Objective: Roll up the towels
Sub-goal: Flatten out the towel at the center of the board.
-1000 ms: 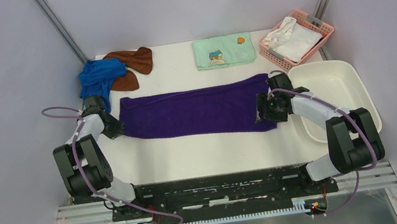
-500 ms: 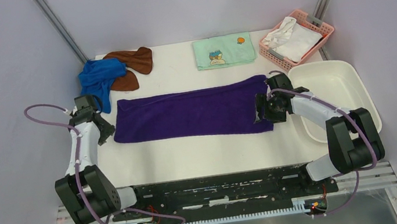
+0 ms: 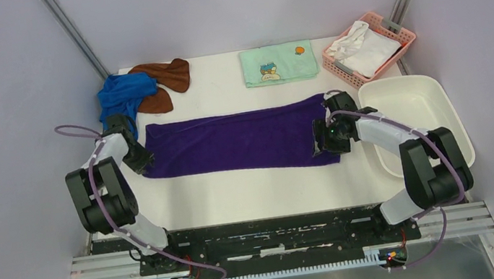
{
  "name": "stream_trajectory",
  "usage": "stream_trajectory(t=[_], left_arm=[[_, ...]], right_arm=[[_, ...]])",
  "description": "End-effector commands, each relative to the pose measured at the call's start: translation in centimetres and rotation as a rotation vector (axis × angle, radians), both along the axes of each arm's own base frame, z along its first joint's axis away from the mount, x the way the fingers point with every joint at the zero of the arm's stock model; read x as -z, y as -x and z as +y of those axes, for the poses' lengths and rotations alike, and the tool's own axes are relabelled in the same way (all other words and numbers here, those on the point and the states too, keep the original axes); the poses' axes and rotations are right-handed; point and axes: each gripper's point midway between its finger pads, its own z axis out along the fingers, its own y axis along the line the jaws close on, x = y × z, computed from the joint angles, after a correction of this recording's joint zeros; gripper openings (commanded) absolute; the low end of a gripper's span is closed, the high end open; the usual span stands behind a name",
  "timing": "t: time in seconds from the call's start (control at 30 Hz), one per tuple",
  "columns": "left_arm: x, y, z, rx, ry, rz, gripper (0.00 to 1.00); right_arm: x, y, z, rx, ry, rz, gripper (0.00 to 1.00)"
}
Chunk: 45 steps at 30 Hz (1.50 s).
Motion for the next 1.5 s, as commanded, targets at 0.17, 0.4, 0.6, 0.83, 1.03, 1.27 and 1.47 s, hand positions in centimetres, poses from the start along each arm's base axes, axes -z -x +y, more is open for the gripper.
stream_trajectory(t=[0.17,0.4,0.6,0.83,1.03,1.27,1.47], left_arm=[[2.5,-2.8,1.6,0.042,-0.046,0.02,0.33],[3.0,-3.8,0.0,0.052,0.028,-0.008,0.32],[2.5,-4.2,-0.8,0.069,0.003,-0.004,0.35],[3.6,-2.3,-0.5,0.066,-0.019,0.081,0.36],[2.8,2.8,1.4,0.015,-0.082,0.156,0.36],[1.9,4.6,0.8,-0.04,-0.035,0.11,0.39],[-1.0,2.4,-0.1,-0.034,0.011,-0.027,0.49]], right_arm=[[1.7,0.5,-2.9,0.087,0.122,0.066,0.69],[2.3,1.4,-4.6,0.152,0.157,0.11,0.7],[2.7,1.7,-4.6,0.158,0.161,0.133,0.7],[2.4,2.5,-5.4,0.201,0.17,0.153,0.74],[2.1,3.9,-5.2,0.215,0.145,0.183,0.76],[1.4,4.5,-5.8,0.227,0.152,0.162,0.78],[-1.5,2.6,-5.0,0.184,0.1,0.044,0.83]])
